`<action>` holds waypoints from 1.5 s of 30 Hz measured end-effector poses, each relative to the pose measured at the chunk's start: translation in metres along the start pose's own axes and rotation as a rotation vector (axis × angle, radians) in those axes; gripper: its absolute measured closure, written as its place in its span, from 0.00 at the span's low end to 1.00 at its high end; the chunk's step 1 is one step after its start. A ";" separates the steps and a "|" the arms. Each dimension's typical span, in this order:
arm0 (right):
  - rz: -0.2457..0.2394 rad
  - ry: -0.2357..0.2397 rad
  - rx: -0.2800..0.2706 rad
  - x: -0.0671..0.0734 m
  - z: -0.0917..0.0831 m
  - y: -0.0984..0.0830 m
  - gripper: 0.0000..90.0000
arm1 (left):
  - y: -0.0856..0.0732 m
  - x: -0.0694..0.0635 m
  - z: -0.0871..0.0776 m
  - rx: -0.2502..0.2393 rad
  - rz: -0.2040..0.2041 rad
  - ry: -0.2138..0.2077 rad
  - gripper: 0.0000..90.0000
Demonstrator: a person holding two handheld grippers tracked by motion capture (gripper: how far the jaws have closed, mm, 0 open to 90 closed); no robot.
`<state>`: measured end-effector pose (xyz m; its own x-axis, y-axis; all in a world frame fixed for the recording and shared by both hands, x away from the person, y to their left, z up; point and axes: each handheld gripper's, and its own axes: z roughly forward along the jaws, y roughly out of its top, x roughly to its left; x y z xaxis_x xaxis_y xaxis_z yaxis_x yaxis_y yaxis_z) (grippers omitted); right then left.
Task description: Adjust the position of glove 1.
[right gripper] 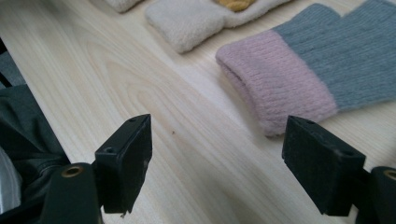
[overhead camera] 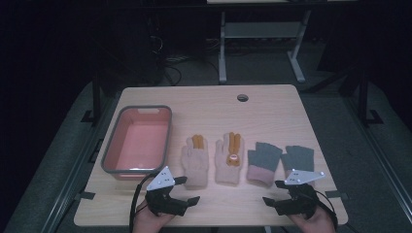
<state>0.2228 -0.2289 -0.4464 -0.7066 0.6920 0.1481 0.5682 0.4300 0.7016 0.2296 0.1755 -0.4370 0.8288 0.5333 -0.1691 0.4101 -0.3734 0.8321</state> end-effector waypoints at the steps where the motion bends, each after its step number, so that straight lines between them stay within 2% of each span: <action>1: -0.007 0.001 -0.001 0.000 0.000 0.000 0.27 | 0.000 0.000 -0.001 -0.002 -0.007 -0.001 0.21; 5: -0.006 0.003 -0.007 0.001 -0.001 0.000 0.27 | -0.001 0.005 -0.002 -0.015 -0.042 -0.023 0.21; 8: -0.008 0.002 -0.004 0.003 -0.001 0.001 0.26 | -0.002 0.005 -0.003 -0.013 -0.033 -0.011 0.21; 11: -0.022 0.000 -0.008 0.005 -0.001 0.004 0.26 | -0.003 0.006 -0.005 -0.018 -0.044 -0.014 0.21; 17: -0.055 0.006 0.010 0.009 0.003 0.017 0.25 | -0.004 0.003 -0.009 -0.025 -0.023 0.011 0.21; 21: -0.088 0.020 0.022 0.012 0.006 0.029 0.24 | -0.005 0.004 -0.008 -0.019 -0.032 0.014 0.21; 26: -0.092 0.057 0.024 0.012 0.009 0.047 0.23 | -0.005 0.000 -0.009 -0.003 0.006 0.040 0.21; 28: -0.122 0.070 0.046 0.011 0.012 0.056 0.23 | -0.005 -0.001 -0.007 -0.010 -0.003 0.026 0.21; 30: -0.145 0.072 0.053 0.011 0.014 0.063 0.23 | -0.005 -0.002 -0.007 -0.005 0.006 0.022 0.21; 38: -0.155 0.098 0.085 0.010 0.024 0.088 0.24 | -0.004 -0.003 -0.008 -0.017 -0.006 0.002 0.21; 45: -0.179 0.097 0.106 0.008 0.032 0.110 0.25 | -0.004 -0.002 -0.008 -0.022 -0.005 0.000 0.21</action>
<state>0.2930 -0.1572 -0.3899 -0.8345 0.5423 0.0977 0.4675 0.6028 0.6466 0.2233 0.1818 -0.4360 0.8267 0.5353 -0.1733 0.4056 -0.3535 0.8429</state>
